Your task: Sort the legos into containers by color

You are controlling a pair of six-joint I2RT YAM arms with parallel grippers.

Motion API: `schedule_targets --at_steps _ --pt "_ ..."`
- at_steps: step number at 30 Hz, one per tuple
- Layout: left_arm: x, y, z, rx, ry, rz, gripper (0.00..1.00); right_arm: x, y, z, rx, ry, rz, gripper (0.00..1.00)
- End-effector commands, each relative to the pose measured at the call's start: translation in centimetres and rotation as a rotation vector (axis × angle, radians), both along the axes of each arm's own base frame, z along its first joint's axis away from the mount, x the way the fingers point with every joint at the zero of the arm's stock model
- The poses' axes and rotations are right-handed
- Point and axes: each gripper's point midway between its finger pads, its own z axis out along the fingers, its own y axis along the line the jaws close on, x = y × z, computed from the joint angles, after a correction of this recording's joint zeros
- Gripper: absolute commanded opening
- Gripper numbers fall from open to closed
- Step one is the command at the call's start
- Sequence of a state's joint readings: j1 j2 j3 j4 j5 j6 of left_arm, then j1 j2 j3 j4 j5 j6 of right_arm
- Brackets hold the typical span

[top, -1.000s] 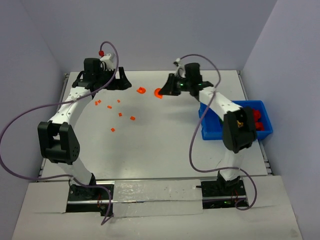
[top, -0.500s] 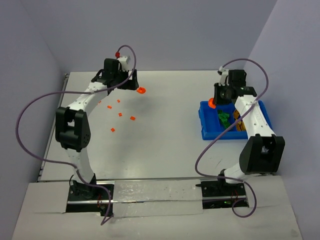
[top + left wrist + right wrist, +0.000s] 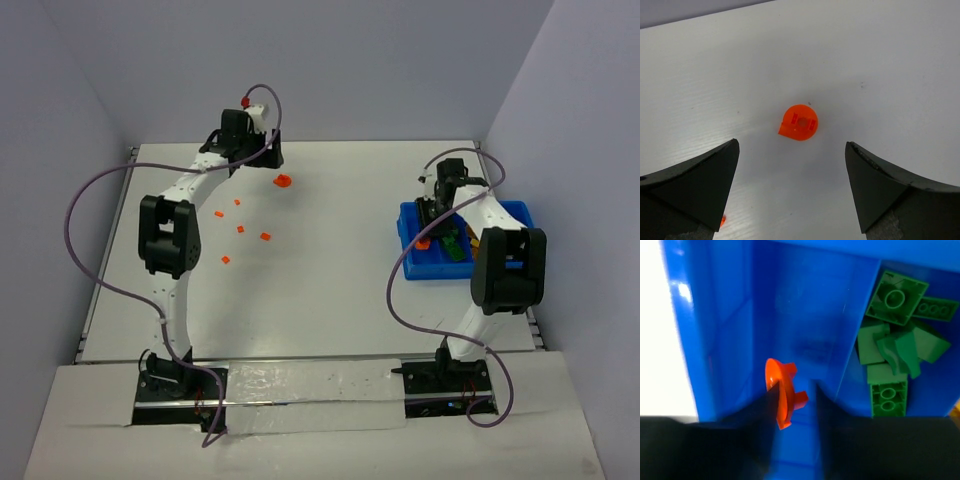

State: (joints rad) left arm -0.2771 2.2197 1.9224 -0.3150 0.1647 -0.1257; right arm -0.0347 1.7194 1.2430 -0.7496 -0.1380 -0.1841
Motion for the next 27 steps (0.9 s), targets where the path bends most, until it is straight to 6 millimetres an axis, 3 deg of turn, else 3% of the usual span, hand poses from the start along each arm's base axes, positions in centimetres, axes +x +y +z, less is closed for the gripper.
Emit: schedule_targets --at_steps 1,7,13,15,27 --pt "2.7 -1.2 0.1 -0.032 -0.062 -0.023 0.95 0.2 -0.1 -0.1 -0.028 0.009 0.014 0.55" --pt "3.8 -1.9 -2.9 -0.028 -0.037 -0.034 0.89 0.1 0.1 1.1 -0.021 0.002 0.009 0.73" --pt "3.3 -3.4 -5.7 0.014 -0.017 -0.101 0.8 0.2 1.0 3.4 0.019 -0.036 0.012 0.77" --pt "3.0 -3.7 -6.1 0.009 -0.01 -0.121 0.79 0.4 1.3 4.1 0.033 -0.048 0.013 0.9" --pt "2.9 -4.8 -7.6 -0.004 -0.005 -0.179 0.71 0.7 1.6 5.8 0.049 -0.081 0.001 0.94"
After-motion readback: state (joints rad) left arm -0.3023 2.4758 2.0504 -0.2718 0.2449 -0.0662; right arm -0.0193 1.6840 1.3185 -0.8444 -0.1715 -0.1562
